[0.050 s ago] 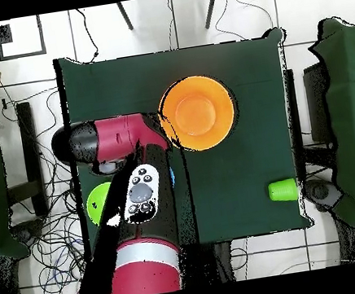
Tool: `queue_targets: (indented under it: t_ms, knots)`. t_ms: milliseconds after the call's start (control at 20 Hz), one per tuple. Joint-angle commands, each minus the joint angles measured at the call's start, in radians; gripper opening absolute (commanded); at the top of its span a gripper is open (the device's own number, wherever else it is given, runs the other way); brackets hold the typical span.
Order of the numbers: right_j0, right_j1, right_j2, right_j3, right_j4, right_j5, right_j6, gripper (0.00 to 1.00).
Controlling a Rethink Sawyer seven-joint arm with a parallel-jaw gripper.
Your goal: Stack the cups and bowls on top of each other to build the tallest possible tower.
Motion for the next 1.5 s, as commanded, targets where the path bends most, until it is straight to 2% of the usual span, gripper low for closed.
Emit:
queue_targets:
  t_ms: [50,350,1050,1200,1300,1500]
  knots:
    - [0.000,0.088,0.079,0.037,-0.026,-0.095,0.118,1.00]
    - [0.000,0.088,0.083,0.068,-0.027,-0.137,0.112,1.00]
    - [0.006,0.108,0.065,0.043,-0.025,-0.104,0.122,1.00]
    - [0.046,0.113,0.003,0.007,-0.078,-0.049,0.129,1.00]
    - [0.048,0.087,-0.012,0.016,-0.089,-0.011,0.108,1.00]
    - [0.028,0.001,-0.006,0.014,-0.058,0.074,0.072,1.00]
